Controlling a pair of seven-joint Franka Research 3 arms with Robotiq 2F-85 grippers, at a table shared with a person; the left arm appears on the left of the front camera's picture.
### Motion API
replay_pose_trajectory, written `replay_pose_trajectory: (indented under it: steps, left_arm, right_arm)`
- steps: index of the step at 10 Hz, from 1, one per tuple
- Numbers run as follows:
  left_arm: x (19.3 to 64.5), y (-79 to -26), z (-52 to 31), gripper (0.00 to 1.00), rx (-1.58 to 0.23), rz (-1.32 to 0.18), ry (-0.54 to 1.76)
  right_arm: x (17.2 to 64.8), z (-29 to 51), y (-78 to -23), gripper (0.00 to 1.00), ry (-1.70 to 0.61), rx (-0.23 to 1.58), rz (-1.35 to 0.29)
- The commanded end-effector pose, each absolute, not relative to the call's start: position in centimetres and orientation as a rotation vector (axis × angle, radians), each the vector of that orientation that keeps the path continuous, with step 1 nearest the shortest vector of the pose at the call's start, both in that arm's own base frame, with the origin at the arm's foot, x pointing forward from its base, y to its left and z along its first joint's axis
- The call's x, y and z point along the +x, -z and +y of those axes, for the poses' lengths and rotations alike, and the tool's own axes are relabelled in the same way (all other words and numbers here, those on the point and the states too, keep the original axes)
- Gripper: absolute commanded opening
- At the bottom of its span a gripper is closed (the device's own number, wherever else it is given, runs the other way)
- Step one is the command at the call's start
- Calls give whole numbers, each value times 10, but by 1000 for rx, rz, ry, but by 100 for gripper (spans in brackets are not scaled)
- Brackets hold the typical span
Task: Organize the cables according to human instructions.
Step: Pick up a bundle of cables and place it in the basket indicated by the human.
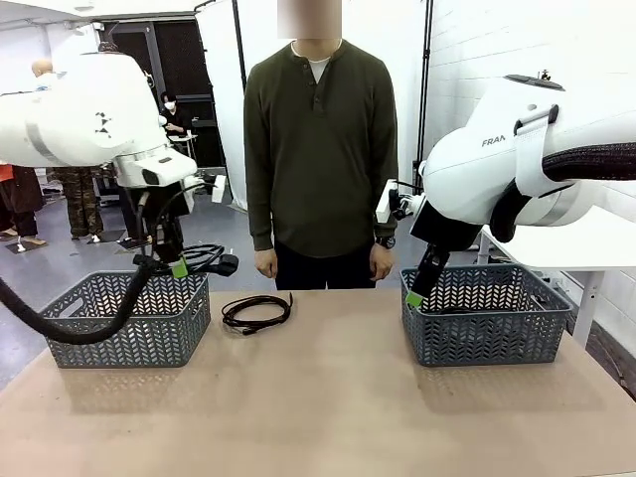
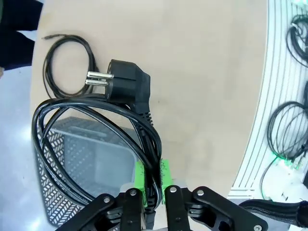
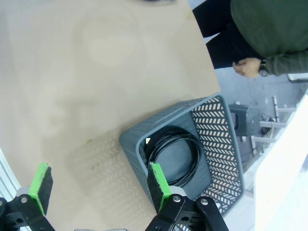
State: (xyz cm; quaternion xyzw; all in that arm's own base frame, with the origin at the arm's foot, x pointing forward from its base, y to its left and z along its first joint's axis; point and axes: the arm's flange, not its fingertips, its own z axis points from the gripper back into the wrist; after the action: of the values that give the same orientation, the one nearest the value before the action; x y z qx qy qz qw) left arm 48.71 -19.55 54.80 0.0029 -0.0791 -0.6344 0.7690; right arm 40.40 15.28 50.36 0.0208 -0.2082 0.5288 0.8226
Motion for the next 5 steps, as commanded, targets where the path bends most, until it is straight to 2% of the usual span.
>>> replay_pose_trajectory:
  steps: [1, 2, 5]
  left_arm:
    - [483, -549, -179, 0, -49, -207, 1326]
    - [487, -548, -195, 0, 6, -172, 1376]
    - [487, -548, -195, 0, 6, -172, 1376]
  right_arm:
    - [403, 153, -502, 100, -1123, 35, -439]
    - [403, 153, -502, 100, -1123, 35, -439]
    - [403, 153, -502, 100, -1123, 35, -439]
